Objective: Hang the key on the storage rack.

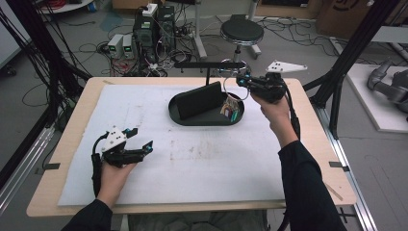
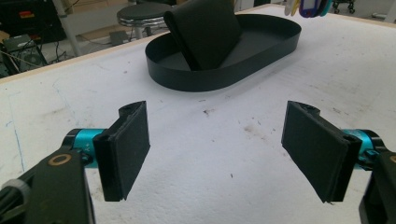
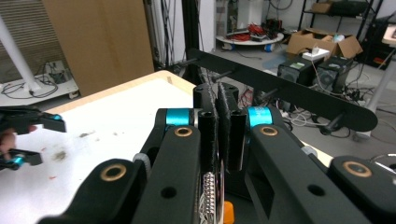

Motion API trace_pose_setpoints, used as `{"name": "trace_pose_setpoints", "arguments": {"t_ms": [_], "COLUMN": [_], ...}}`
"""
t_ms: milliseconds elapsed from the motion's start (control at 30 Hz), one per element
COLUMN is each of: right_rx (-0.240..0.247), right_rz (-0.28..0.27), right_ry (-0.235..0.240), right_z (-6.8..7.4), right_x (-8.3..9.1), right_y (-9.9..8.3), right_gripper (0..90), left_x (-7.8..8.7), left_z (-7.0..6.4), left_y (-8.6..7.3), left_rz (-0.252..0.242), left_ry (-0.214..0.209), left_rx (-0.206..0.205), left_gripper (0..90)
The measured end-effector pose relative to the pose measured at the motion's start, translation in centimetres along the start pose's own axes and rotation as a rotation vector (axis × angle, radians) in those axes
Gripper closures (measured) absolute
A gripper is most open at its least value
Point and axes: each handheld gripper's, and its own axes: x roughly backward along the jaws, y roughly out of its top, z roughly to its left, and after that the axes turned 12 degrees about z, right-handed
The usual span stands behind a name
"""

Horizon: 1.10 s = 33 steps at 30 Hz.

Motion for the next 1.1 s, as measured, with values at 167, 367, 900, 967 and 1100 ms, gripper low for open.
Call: {"name": "trace_pose_setpoints", "arguments": {"t_ms": [167,367,900,967,1100], "right_rx": [-0.018,-0.05,-0.135,-0.155,-0.182], "right_rz": [0.0,0.011,-0.004,-0.009,-0.013], "right_ry": [-0.023,-0.046,-0.105,-0.106,-0.113], "right_z": [-0.8,-1.8,-4.6,-5.0,-5.7], "right_x": [-1.0,-1.7,-3.5,-3.5,-3.6], "right_y": [-0.1,0.1,-0.5,-0.7,-1.0], "right_gripper": [87.8,87.8,87.8,87.8,87.7], "left_x": [0.0,0.0,1.1,1.2,1.4], "left_z": [0.0,0.1,0.8,0.8,0.8], "left_y": [0.0,0.0,-0.7,-0.8,-0.9], "left_rz": [0.001,-0.004,-0.012,-0.013,-0.014], "left_ry": [-0.002,-0.006,0.021,0.025,0.03], "left_rx": [-0.001,0.002,0.027,0.035,0.038], "left_gripper": [23.4,23.4,23.4,23.4,23.3]}}
